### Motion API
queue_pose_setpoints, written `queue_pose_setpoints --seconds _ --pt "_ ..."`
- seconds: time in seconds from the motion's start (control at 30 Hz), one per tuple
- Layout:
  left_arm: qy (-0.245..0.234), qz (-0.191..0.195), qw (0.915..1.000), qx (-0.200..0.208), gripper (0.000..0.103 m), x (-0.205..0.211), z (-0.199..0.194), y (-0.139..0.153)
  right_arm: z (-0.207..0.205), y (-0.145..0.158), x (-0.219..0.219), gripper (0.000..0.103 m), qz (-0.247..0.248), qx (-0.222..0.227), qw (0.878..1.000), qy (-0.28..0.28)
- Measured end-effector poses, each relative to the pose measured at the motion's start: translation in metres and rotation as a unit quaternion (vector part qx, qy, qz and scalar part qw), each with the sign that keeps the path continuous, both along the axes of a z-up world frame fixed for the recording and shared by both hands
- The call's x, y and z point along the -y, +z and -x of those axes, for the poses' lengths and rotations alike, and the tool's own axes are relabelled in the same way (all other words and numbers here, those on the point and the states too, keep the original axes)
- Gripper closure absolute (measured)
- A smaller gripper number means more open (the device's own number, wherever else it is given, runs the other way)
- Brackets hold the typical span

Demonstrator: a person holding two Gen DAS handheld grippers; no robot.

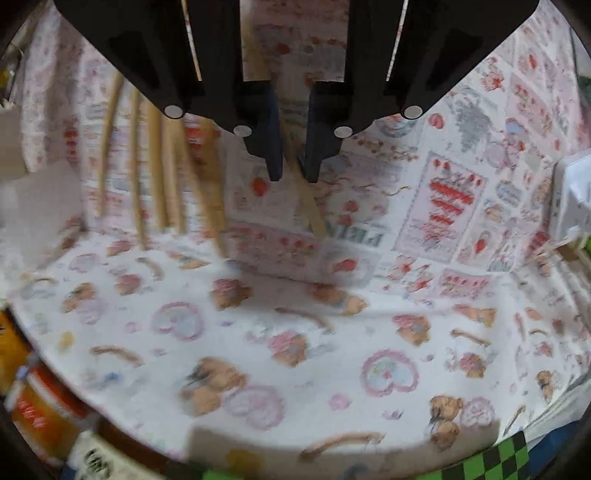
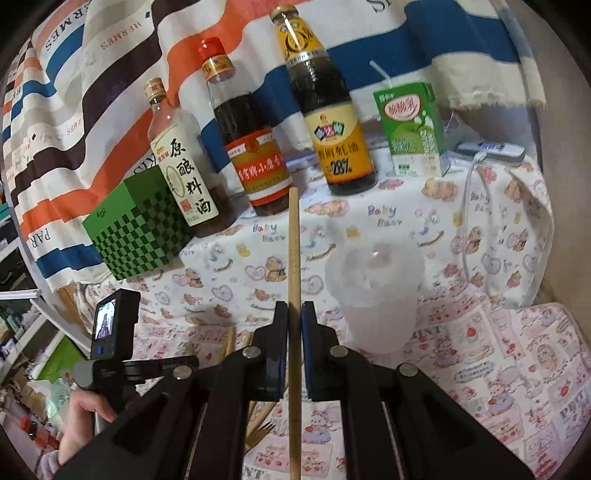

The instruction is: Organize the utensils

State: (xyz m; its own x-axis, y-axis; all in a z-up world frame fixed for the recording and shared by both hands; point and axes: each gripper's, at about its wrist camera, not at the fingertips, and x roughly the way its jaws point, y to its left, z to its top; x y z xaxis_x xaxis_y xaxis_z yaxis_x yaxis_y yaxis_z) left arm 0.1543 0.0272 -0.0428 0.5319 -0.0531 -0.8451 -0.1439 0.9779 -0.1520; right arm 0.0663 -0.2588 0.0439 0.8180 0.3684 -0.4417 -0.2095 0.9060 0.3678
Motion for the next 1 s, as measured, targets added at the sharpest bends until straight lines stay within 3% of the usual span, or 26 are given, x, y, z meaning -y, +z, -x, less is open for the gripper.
queue_pose_setpoints --seconds 0.13,0.27,0.37,0.47,0.6,0.67,0.93,1.0 --pt "-0.032 -0.019 0.9932 0.11 0.097 0.008 0.036 0.046 0.01 0.01 0.003 0.096 -0.009 0.027 1.0 0.0" --pt "-0.057 0.014 0.9723 0.226 0.097 0.011 0.08 0.104 0.02 0.019 0.007 0.095 -0.018 0.056 0.998 0.001" --pt "-0.066 0.018 0.9594 0.274 0.097 0.013 0.102 0.128 0.021 0.021 0.008 0.095 -0.022 0.058 0.998 0.004" --pt "-0.064 0.02 0.9538 0.293 0.097 0.017 0.11 0.139 0.017 0.02 0.009 0.095 -0.026 0.051 0.998 0.005" --pt "-0.071 0.038 0.9573 0.278 0.097 0.019 0.105 0.134 0.005 0.012 0.006 0.095 -0.013 0.016 1.0 0.014" --pt "-0.071 0.043 0.9551 0.284 0.097 0.018 0.108 0.124 -0.006 0.003 0.003 0.095 -0.004 -0.018 1.0 0.02" --pt "-0.052 0.04 0.929 0.364 0.097 0.015 0.137 0.136 -0.034 -0.035 -0.019 0.082 0.062 -0.122 0.99 0.038" --pt "-0.052 0.005 0.935 0.351 0.097 0.022 0.135 0.14 -0.04 -0.045 -0.022 0.079 0.079 -0.142 0.986 0.035"
